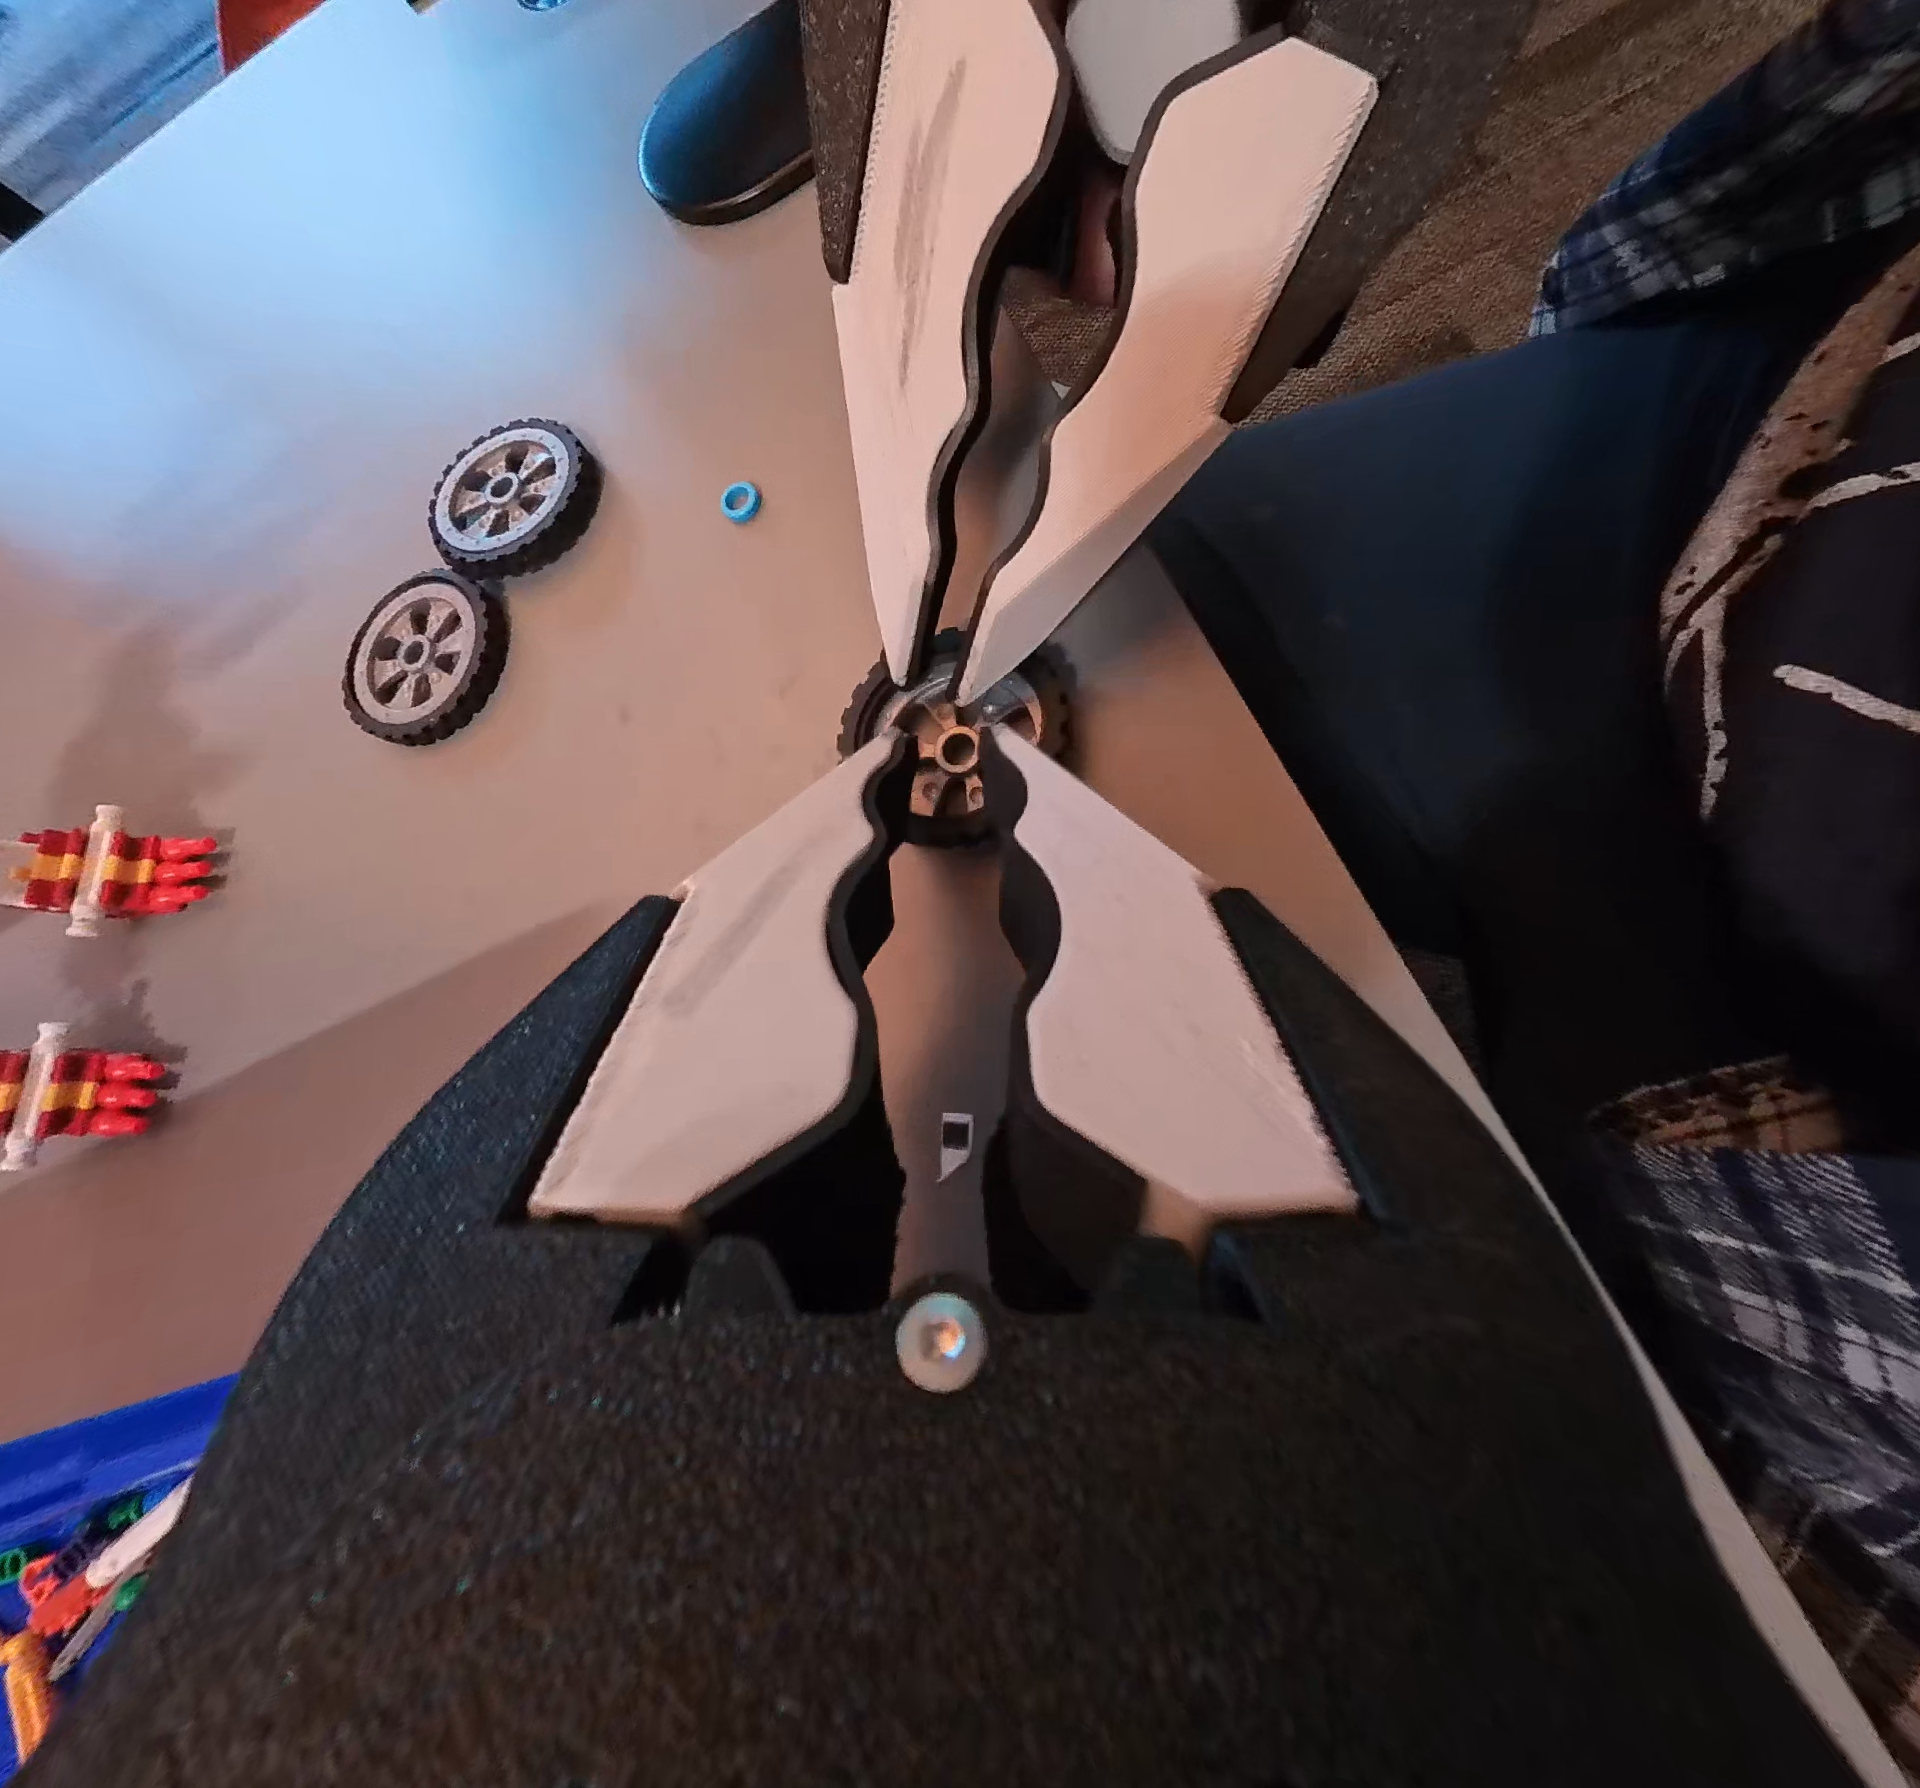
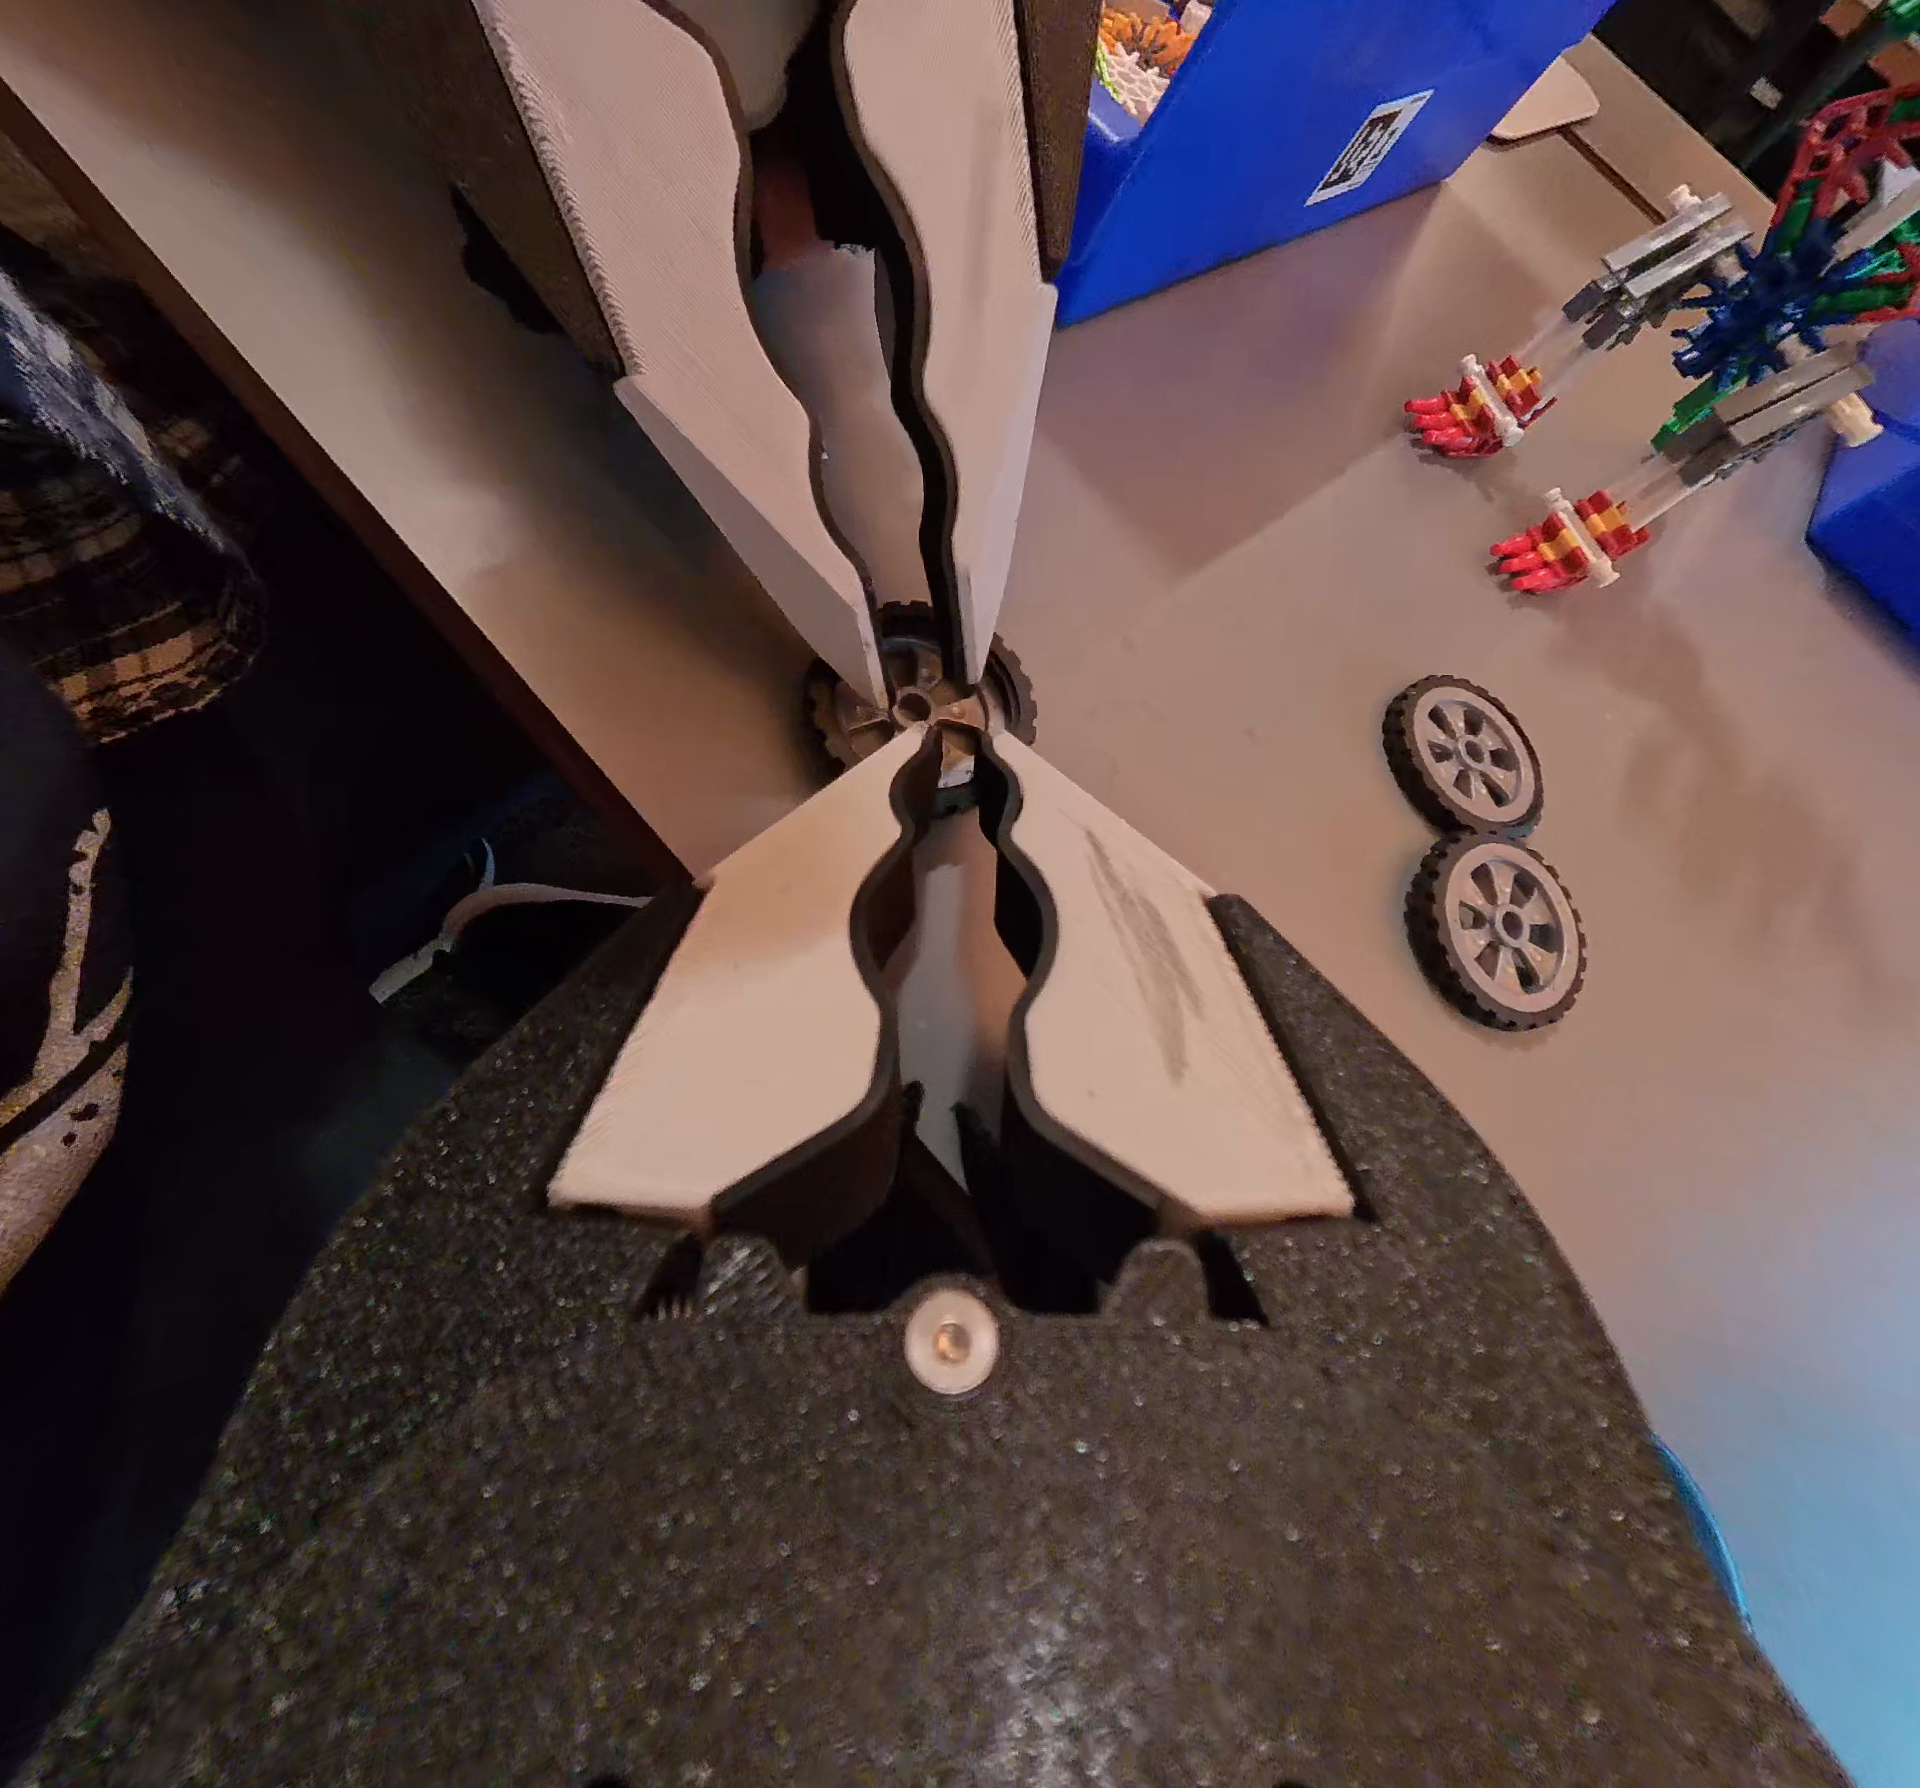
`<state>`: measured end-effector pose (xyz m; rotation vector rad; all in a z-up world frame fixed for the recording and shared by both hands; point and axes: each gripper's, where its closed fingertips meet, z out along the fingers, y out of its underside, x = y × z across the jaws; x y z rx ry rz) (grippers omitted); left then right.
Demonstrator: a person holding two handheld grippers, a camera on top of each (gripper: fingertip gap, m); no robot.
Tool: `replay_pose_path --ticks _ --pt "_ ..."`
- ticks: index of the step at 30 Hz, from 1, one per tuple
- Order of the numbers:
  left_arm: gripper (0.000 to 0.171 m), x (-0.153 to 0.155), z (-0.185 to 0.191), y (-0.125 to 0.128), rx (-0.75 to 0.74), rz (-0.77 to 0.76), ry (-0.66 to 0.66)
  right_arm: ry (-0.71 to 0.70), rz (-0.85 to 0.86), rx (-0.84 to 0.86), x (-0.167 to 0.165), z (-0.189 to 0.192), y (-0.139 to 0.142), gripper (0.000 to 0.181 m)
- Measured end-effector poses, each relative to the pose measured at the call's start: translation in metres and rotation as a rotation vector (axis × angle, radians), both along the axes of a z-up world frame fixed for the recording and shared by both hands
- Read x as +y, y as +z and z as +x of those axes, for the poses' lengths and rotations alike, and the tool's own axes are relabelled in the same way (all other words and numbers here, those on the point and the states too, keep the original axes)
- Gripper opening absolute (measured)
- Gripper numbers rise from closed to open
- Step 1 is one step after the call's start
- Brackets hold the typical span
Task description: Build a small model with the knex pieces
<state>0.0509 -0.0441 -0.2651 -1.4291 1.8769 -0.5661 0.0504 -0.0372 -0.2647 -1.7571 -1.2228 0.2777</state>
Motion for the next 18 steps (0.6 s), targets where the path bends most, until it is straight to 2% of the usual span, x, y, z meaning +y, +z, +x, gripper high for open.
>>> replay_pose_path --ticks 2,5,18 --pt "0.005 0.0002 -0.0007 -0.0014 -0.006 0.009 -0.007 0.009 -0.006 -0.009 -0.0025 -0.0018 -0.0018 0.0" --pt "0.0 -0.002 -0.0018 -0.0031 -0.012 0.049 -0.037 0.01 0.017 -0.023 -0.0042 -0.0033 -0.0022 0.0" --pt "0.0 -0.0079 -0.002 -0.0042 -0.012 0.072 -0.07 0.019 -0.054 -0.072 -0.0051 -0.0034 -0.0029 0.0"
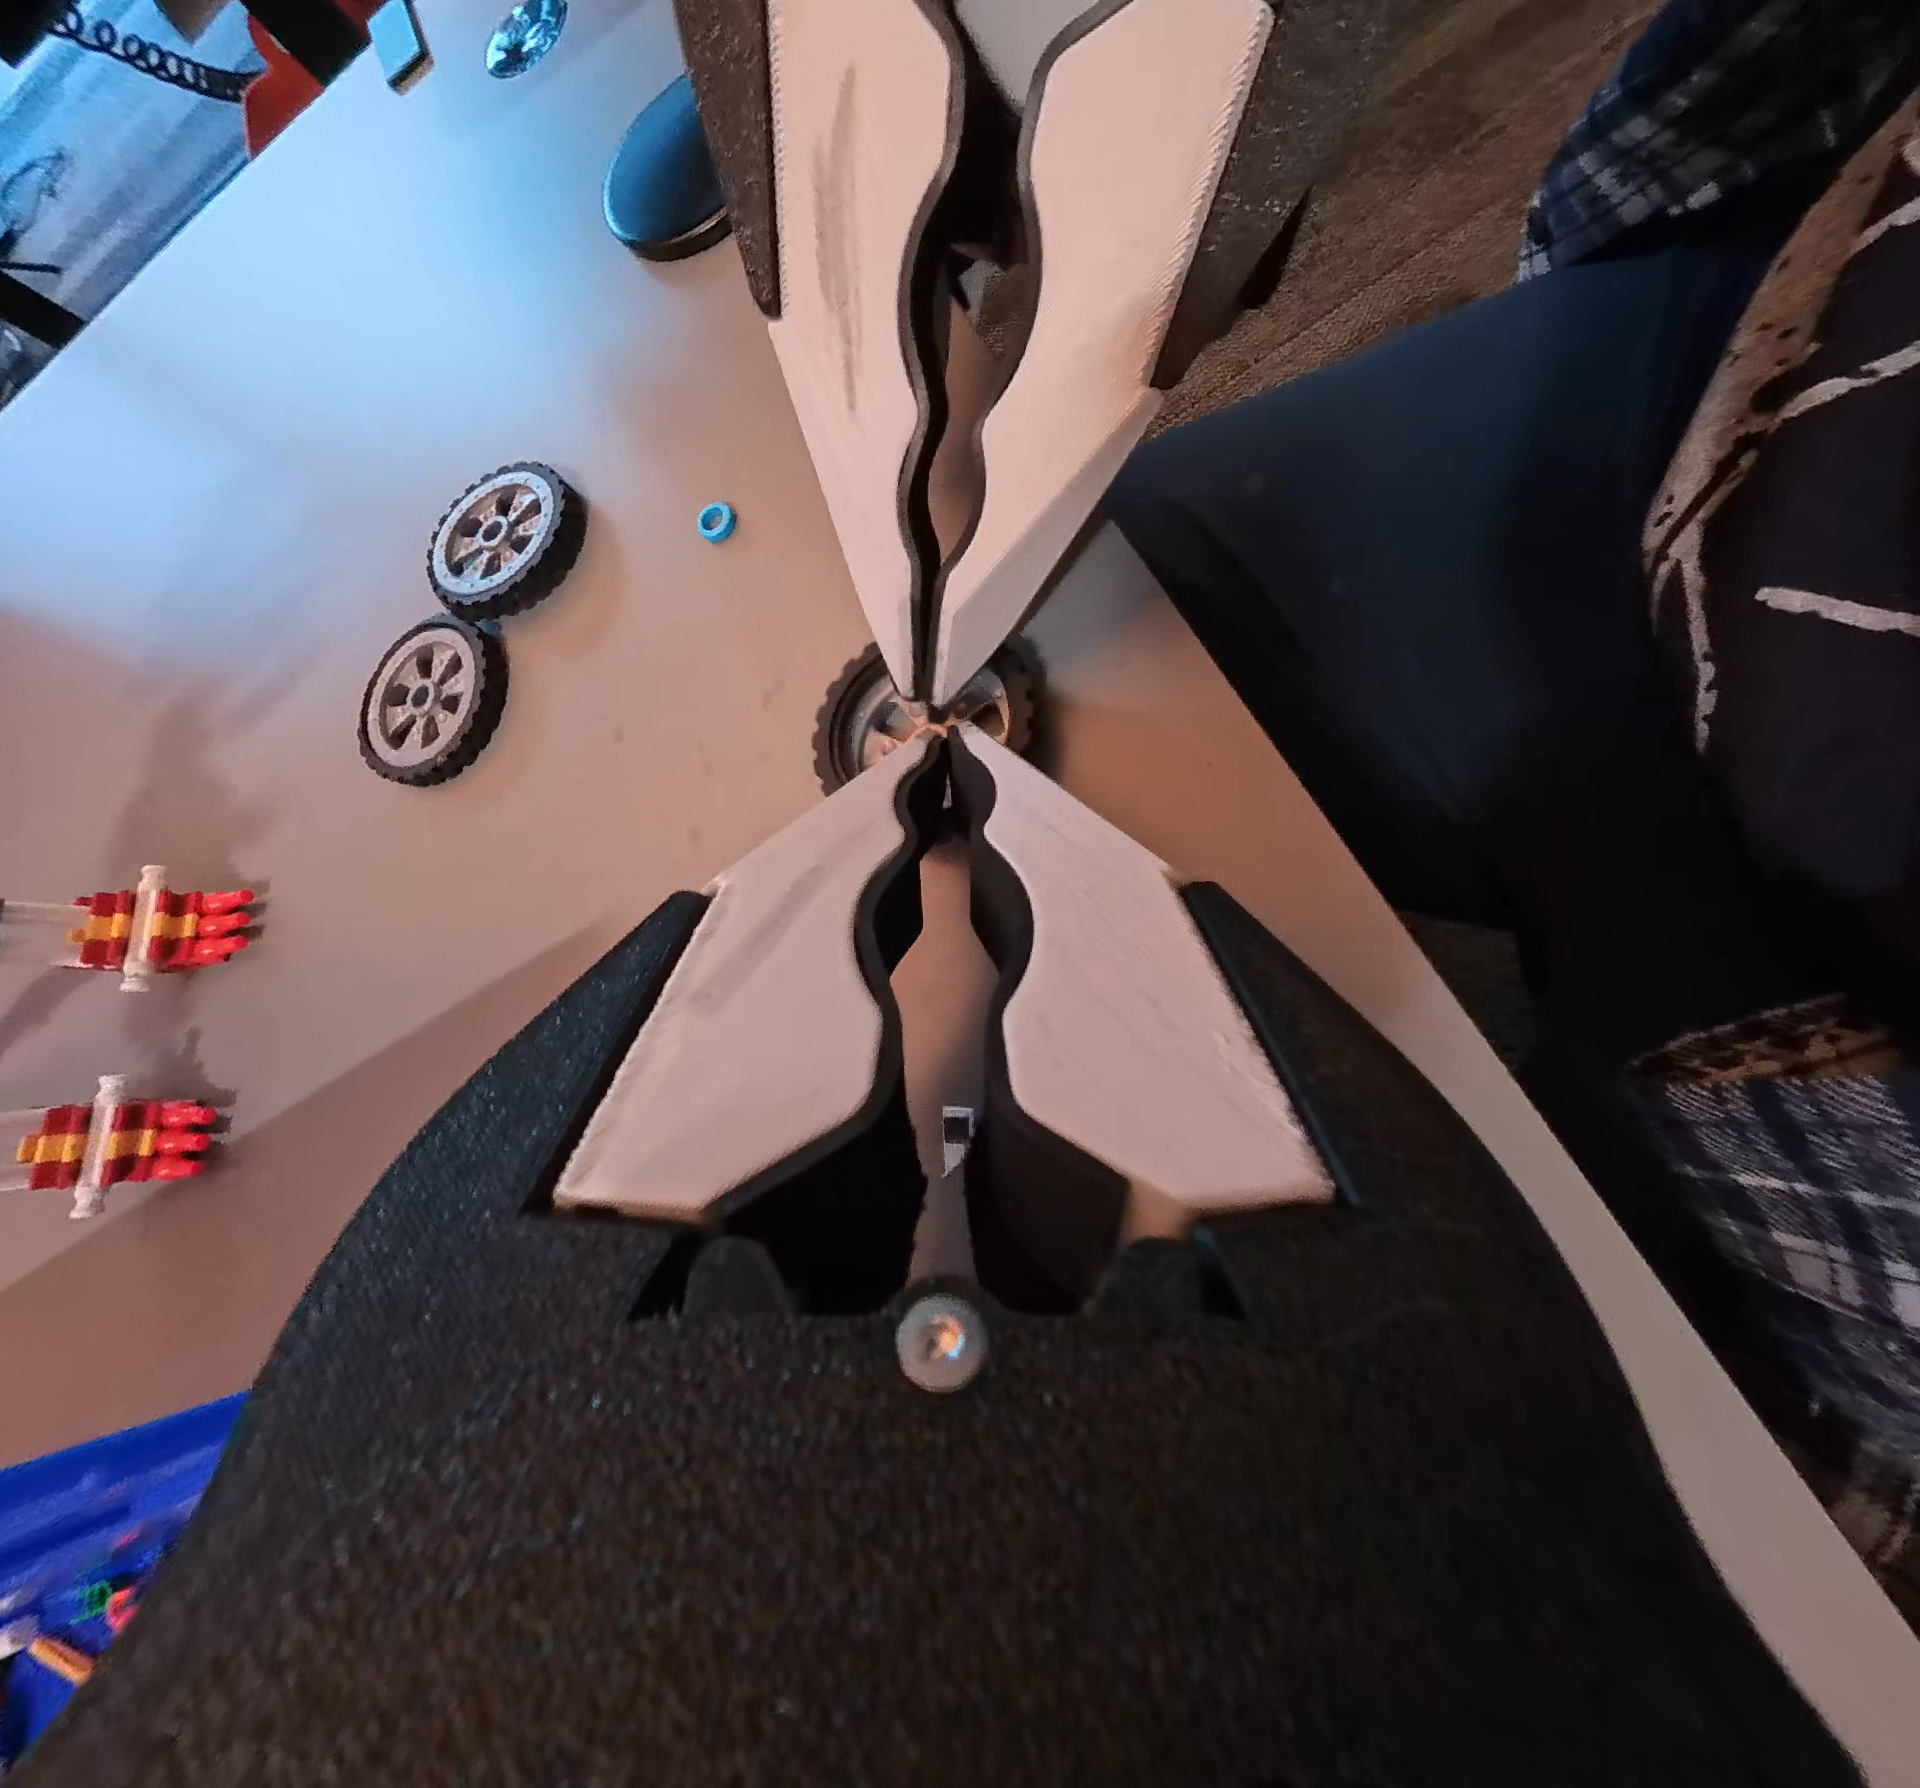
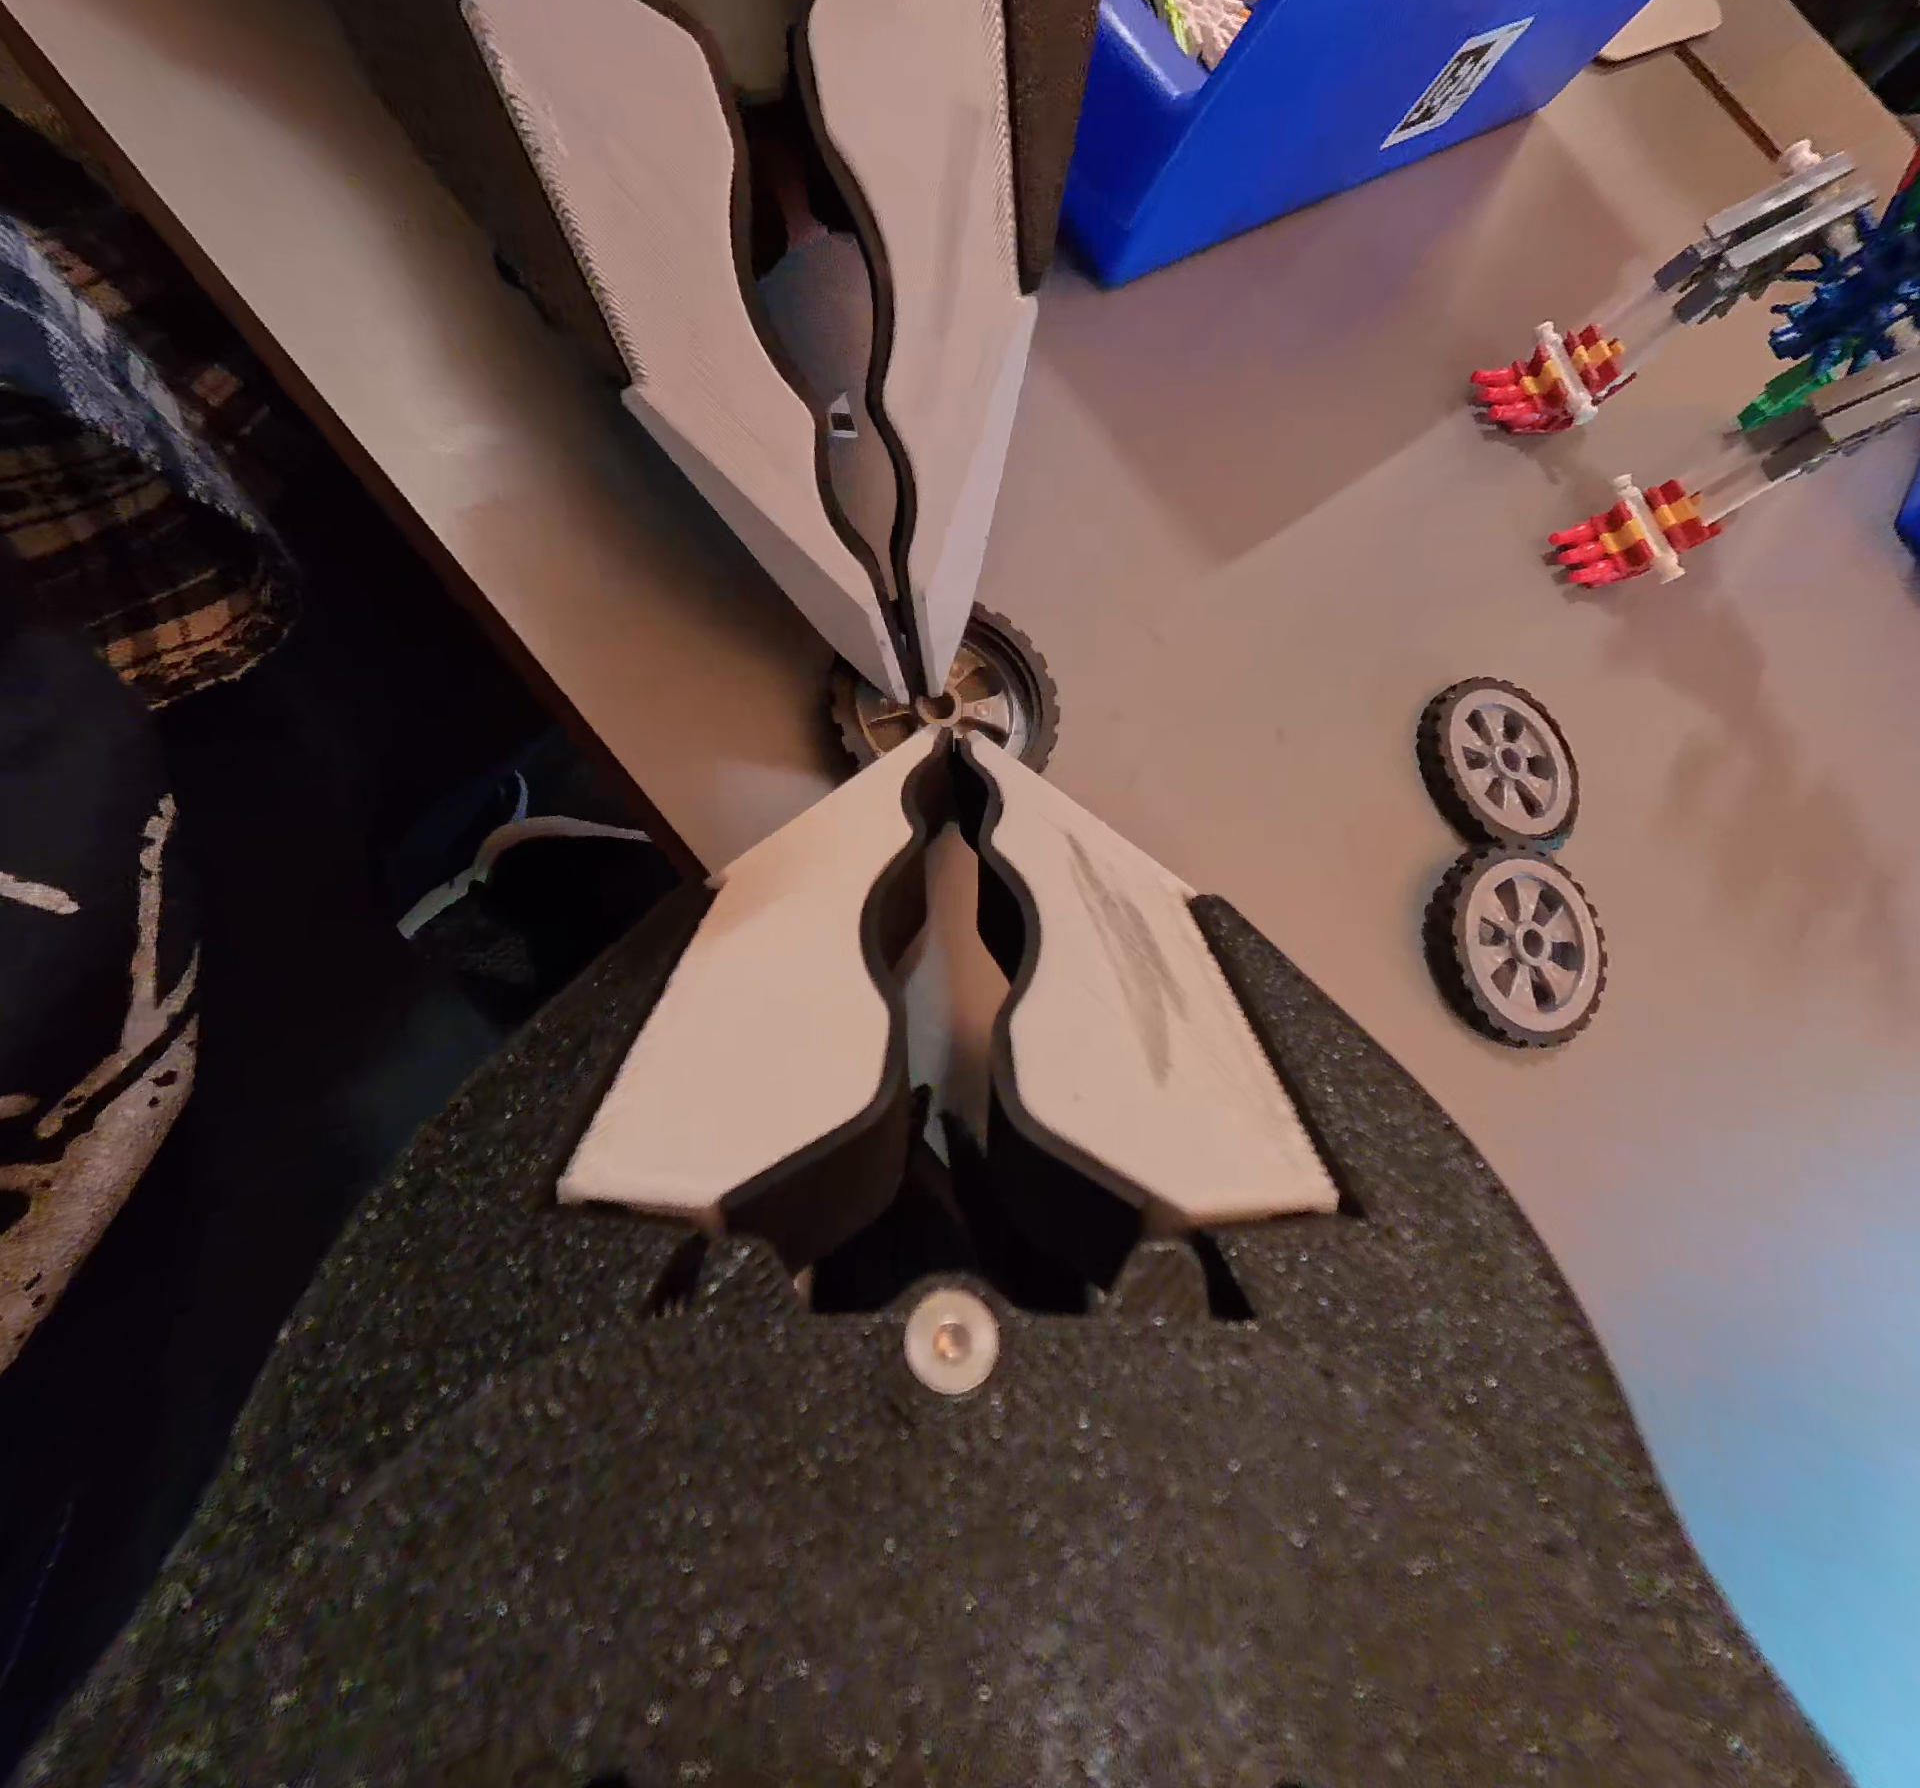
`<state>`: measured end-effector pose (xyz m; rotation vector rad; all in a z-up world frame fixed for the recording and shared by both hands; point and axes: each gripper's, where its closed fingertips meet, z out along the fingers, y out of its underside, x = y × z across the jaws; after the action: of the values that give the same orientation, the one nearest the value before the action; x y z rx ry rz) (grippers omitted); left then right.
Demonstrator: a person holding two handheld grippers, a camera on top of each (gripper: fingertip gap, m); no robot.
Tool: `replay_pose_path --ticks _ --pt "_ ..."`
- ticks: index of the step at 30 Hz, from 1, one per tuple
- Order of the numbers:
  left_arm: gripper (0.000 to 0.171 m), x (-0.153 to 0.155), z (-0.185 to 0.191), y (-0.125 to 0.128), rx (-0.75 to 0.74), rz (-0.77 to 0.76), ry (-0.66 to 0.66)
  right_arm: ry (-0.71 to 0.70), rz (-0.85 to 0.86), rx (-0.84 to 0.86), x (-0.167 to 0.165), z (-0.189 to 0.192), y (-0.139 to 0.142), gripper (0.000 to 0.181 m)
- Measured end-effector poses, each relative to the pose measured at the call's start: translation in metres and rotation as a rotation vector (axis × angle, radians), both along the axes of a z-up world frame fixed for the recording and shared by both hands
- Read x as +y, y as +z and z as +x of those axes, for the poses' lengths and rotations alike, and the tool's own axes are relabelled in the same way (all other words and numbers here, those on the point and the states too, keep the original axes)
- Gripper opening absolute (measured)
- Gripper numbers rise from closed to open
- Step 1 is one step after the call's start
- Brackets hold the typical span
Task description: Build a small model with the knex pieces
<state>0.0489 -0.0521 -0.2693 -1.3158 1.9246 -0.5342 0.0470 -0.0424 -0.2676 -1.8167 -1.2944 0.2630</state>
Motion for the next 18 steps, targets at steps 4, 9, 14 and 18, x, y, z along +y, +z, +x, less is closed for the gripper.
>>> replay_pose_path --ticks 4,9,14,18 --pt "0.001 -0.0027 -0.0006 0.002 0.004 0.041 -0.026 0.022 -0.02 0.002 -0.0032 -0.0021 0.0005 0.0" --pt "0.001 -0.0049 -0.0012 0.0022 0.015 0.03 -0.037 0.019 -0.016 0.0 -0.0034 0.0001 0.0008 0.0" --pt "0.0 -0.0062 -0.0018 0.0015 0.021 0.035 -0.051 0.02 0.003 0.006 -0.0042 -0.0002 -0.0005 0.0" --pt "0.0 -0.0056 -0.0012 0.0016 0.021 0.077 -0.06 0.028 0.065 -0.002 -0.0047 0.0004 -0.0015 0.0"
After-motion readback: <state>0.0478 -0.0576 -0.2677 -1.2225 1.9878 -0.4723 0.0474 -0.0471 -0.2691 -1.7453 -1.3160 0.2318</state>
